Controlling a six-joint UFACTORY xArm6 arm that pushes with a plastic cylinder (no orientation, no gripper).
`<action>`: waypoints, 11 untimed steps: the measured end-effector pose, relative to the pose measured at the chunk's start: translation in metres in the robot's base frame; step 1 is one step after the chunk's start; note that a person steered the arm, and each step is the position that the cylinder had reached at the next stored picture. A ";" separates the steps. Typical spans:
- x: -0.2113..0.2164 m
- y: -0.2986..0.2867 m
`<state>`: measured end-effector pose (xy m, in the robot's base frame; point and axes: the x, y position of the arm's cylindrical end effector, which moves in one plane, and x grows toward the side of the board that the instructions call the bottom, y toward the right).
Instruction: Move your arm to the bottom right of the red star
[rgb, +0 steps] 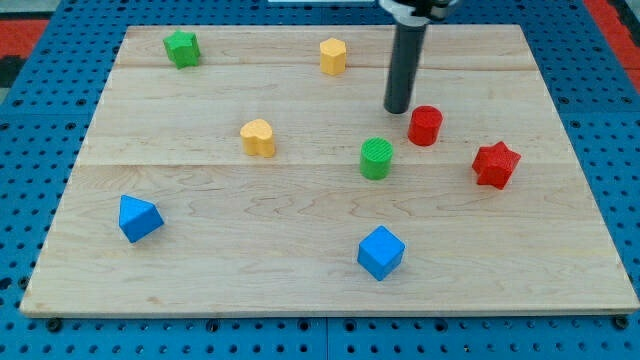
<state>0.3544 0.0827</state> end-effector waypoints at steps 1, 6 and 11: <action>0.032 0.081; 0.087 0.256; 0.121 0.103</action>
